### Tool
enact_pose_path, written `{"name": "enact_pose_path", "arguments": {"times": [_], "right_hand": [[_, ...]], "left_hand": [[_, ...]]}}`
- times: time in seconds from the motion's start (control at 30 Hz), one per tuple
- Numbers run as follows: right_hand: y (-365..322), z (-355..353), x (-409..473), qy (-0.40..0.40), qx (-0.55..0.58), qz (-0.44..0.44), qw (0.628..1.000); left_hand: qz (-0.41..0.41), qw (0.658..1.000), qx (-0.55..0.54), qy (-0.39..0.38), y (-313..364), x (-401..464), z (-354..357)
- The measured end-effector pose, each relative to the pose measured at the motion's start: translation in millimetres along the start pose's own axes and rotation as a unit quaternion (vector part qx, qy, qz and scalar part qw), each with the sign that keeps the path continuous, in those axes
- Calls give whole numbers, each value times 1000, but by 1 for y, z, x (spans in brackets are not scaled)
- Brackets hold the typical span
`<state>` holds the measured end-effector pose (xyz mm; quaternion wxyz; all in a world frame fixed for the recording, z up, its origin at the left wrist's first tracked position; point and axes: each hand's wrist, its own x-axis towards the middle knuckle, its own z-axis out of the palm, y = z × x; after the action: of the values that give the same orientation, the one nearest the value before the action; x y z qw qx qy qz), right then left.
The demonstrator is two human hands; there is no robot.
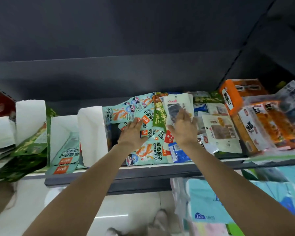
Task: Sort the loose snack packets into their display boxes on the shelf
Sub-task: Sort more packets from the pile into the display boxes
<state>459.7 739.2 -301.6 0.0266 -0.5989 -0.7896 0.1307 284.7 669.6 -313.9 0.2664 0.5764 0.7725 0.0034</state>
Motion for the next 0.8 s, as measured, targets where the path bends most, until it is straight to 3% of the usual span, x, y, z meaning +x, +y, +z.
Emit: {"name": "enact_pose_path", "arguments": {"times": [0.2,0.33,0.5,0.63,0.8], "right_hand": [[-21,-10,-7,-12,-74,-94,993],[-28,-28,-16,-30,-184,-141,972],[-47,-24,-21,30,-71,-107,991],[-52,0,-24,-82,-83,16,993],[-60,-4,-38,-48,-170,-71,982]], "left_hand": [[17,998,-41,45,5,-10,-14],[43,990,-118,65,7,-23,-31],[83,978,-163,100,-3,-45,-51],[95,987,-127,37,-15,-56,-41],[48,993,-97,-41,-22,-48,-17]]}}
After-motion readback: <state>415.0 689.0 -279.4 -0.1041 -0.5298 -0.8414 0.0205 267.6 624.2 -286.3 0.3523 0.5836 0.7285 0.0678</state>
